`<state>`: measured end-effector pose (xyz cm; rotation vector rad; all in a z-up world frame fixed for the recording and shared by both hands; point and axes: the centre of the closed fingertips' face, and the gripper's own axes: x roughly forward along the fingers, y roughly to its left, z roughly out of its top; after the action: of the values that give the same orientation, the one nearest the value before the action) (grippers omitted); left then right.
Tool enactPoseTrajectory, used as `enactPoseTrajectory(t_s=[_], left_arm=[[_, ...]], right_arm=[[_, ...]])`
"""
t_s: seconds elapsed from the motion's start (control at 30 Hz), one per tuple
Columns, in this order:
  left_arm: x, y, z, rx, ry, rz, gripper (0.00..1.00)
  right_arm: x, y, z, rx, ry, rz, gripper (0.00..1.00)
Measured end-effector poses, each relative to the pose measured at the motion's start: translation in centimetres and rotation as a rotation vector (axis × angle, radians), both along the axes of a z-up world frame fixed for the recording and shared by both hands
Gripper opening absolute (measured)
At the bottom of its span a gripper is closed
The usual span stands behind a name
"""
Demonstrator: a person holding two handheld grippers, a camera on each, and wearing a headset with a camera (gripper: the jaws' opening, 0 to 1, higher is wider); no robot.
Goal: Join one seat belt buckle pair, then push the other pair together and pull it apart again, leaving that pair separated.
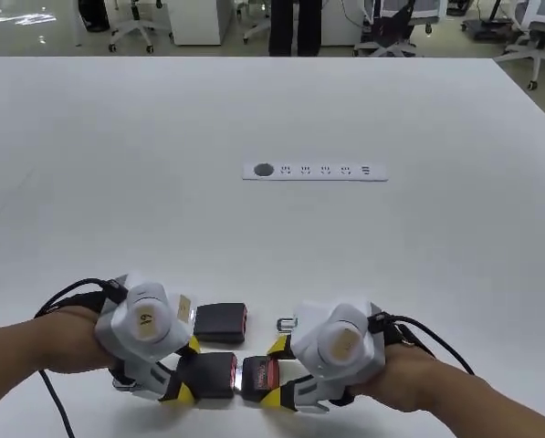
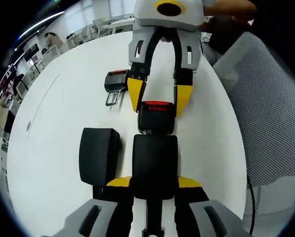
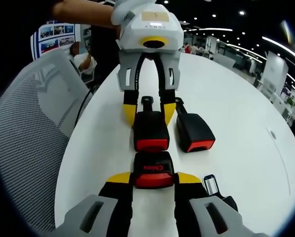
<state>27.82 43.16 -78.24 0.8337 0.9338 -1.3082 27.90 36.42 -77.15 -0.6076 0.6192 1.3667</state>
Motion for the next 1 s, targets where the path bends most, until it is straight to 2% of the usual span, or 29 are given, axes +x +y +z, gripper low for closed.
enactPoseTrajectory(t_s=[0.07, 0.2, 0.4, 0.6, 0.63, 0.8, 0.93, 1.0], left_arm=[[-0.11, 0.16, 0.02, -0.005, -0.003, -0.006, 0.32], [-0.05, 0.38, 0.02, -0.049, -0.009, -0.003, 0.32], [-0.05, 0.09, 0.11, -0.047, -0.002, 0.011, 0.32], [-0.1, 0.28, 0.23, -0.078, -0.007, -0.005, 0.32], [-0.24, -0.01, 0.27, -0.077, -0.006, -0.006, 0.32], [-0.01, 0.08, 0.23, -0.048, -0.003, 0.005, 0.32], [-0.08, 0.1, 0.23, -0.065, -0.007, 0.001, 0.33], [-0.14, 0.07, 0.28, -0.057, -0.012, -0.005, 0.33]], right_arm=[[0.12, -0.11, 0.0, 0.003, -0.007, 0.005, 0.27], [0.12, -0.28, 0.12, 0.016, -0.008, 0.012, 0.27], [0.0, -0.26, 0.21, -0.003, -0.006, 0.009, 0.28], [-0.03, -0.55, 0.25, 0.012, -0.004, 0.011, 0.28], [-0.13, -0.58, 0.25, 0.009, -0.016, 0.029, 0.28], [-0.11, -0.58, 0.06, -0.005, -0.005, 0.018, 0.28], [-0.25, -0.65, 0.04, -0.006, 0.006, 0.023, 0.29], [-0.21, -0.64, -0.01, -0.02, -0.003, 0.037, 0.3]])
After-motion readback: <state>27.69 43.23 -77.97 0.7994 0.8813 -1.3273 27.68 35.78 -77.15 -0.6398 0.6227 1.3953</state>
